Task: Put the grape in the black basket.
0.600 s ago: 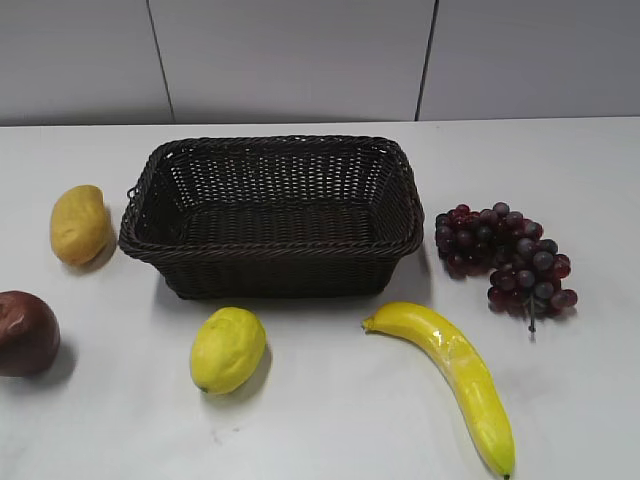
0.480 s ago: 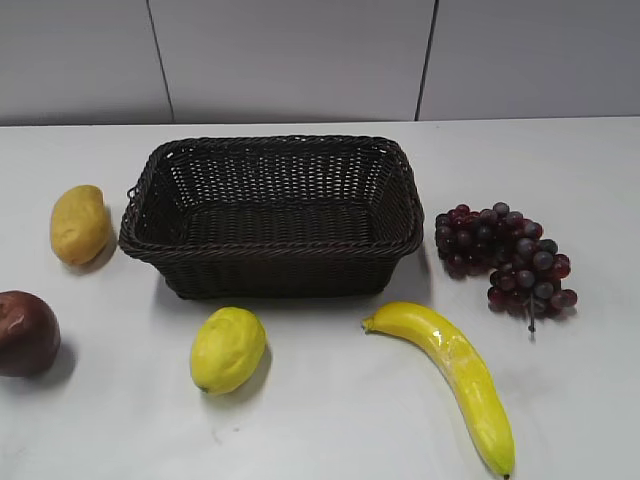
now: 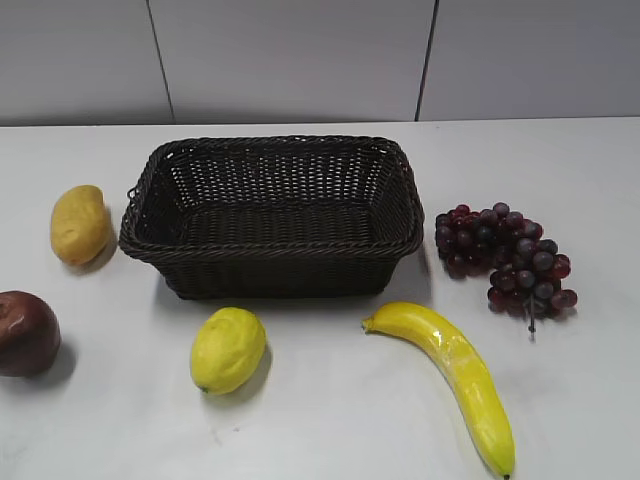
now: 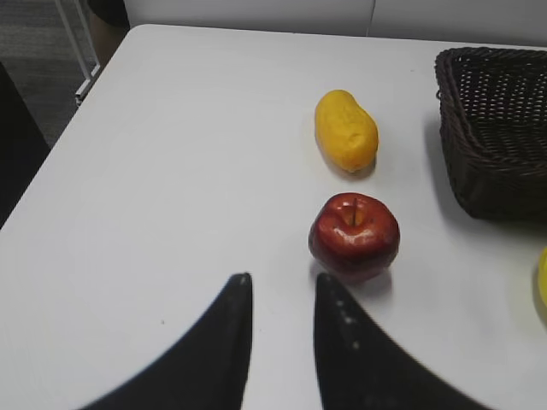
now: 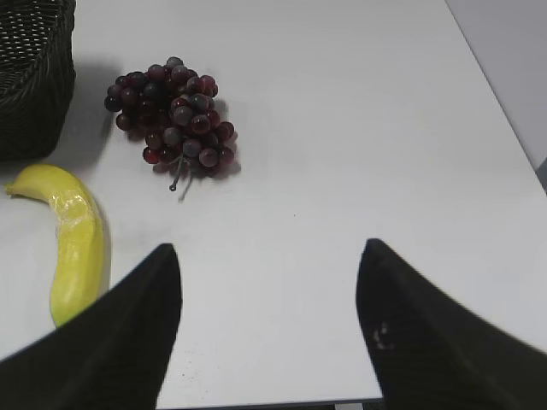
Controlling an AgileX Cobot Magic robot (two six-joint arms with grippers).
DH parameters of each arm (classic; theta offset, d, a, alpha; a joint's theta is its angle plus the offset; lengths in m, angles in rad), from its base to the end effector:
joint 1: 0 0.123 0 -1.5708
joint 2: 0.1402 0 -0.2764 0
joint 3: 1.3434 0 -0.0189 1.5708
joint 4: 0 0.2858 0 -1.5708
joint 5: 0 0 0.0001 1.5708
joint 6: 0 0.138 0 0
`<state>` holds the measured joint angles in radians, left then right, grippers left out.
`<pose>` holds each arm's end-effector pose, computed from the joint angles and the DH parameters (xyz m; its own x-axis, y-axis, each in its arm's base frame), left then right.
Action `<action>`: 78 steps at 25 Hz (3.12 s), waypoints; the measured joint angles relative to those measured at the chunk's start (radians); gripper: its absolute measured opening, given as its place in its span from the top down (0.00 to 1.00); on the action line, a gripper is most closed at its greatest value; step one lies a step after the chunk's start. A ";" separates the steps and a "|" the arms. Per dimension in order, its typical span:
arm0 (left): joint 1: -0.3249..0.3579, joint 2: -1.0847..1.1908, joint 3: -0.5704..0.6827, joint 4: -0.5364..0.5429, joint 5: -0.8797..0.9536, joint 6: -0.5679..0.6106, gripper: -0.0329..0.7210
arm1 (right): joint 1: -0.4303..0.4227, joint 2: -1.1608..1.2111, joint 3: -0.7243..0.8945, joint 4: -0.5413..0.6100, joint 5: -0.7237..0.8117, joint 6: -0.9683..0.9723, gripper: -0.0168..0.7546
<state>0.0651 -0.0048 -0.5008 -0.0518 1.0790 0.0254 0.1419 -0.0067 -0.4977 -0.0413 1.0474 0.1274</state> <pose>0.0747 -0.0014 0.2712 -0.4658 -0.0294 -0.8844 -0.0243 0.9995 -0.0205 0.0765 0.0059 0.2741 -0.4446 0.0440 -0.8946 -0.0625 0.9948 0.0800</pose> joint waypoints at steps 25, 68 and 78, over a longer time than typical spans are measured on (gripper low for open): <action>0.000 0.000 0.000 0.000 0.000 0.000 0.65 | -0.001 0.880 -0.104 0.001 -0.689 0.000 0.11; 0.000 0.000 0.000 0.000 0.000 0.000 0.66 | -0.001 1.989 -0.608 0.221 -0.542 -0.207 0.53; 0.000 0.000 0.000 0.000 0.000 0.000 0.66 | -0.001 1.990 -0.696 0.221 -0.382 -0.207 0.57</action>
<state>0.0651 -0.0048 -0.5008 -0.0518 1.0790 0.0254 0.1412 1.9833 -1.1939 0.1799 0.6653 -0.0791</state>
